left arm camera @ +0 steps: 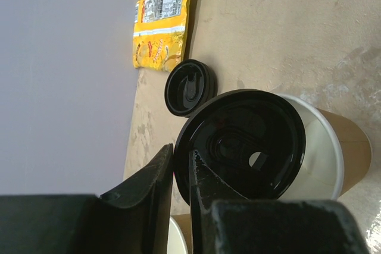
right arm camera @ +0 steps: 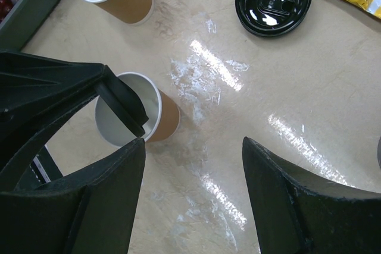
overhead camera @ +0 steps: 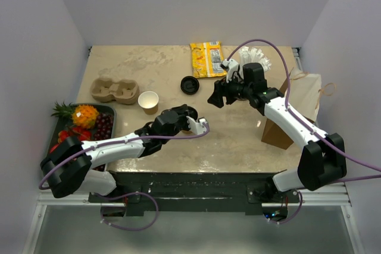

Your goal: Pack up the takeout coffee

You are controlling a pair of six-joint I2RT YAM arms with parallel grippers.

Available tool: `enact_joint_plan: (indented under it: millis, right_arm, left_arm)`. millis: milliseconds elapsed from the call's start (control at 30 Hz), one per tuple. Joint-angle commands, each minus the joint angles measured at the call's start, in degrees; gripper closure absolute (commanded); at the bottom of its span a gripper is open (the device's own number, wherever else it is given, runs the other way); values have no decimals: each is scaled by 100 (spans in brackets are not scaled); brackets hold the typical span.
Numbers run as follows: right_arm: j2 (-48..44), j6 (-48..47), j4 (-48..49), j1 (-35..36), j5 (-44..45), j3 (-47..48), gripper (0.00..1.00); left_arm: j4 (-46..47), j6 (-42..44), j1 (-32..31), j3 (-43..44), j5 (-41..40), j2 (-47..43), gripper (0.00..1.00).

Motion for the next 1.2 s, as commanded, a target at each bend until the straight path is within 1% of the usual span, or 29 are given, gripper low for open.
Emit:
enact_joint_plan:
  millis: [0,233,400,500,533,567,633,667,733,767,800,833,867,933,967,1033,1067,1100,1167]
  right_arm:
    - [18,32,242,12,-131,78,31]
    - [44,24,260,12,-122,87,31]
    - [44,-20,207,12,-131,131,31]
    - [-17,-230,23,12,-297,236,31]
    - [-78,-370,-73,12,-376,271,31]
    - [-148,-450,-135,21,-438,306,31]
    - [-421,-836,-232,4,-588,324,31]
    - [-517,-1090,-276,12,-597,281,31]
    - [-824,-1302,-285,-5,-606,201,31]
    - [-930,-1538,-311,-23,-623,97,31]
    - [-1018,-1680,-338,-49,-649,43,31]
    - [-1185,-1829,-373,-67,-650,-1,31]
    - [-1265,-2092,-399,-76,-693,-79,31]
    - [-1414,-2610,-583,-76,-877,-72,32]
    - [-1528,-3318,-862,-67,-1148,-2,34]
    - [-1652,-4094,-1154,125,-1247,69,35]
    - [-1704,-5038,-1582,266,-1143,174,35]
    - [-1714,-5543,-1821,537,-1142,218,35]
    - [-1670,-6676,-2356,801,-1125,385,36]
  left_arm:
    - [18,-231,-51,-34,41,-66,80]
    - [-141,-399,-86,-26,59,-119,79]
    - [-27,-416,-86,1,-55,-110,84]
    - [-105,-670,-86,228,-257,-145,84]
    - [-236,-776,-77,351,-301,-162,85]
    - [-577,-890,-68,474,-362,-180,86]
    - [-965,-1320,10,861,-345,-259,90]
    - [-1402,-1470,63,984,-206,-277,92]
    - [-1800,-1997,238,1318,5,-338,93]
    - [-2202,-2190,326,1432,398,-347,94]
    - [-2554,-2549,397,1634,567,-364,95]
    - [-2889,-2718,545,1714,752,-373,95]
    - [-3083,-2972,643,1880,1345,-373,95]
    - [-3409,-3123,879,2030,1929,-312,95]
    - [-3793,-3167,924,2214,2436,-268,97]
    - [-4226,-3106,1039,2391,2957,-66,97]
    - [-4532,-3054,1048,2513,3299,-5,97]
    - [-4657,-2940,1057,2567,3459,91,97]
    - [-4825,-2860,1057,2698,3749,197,97]
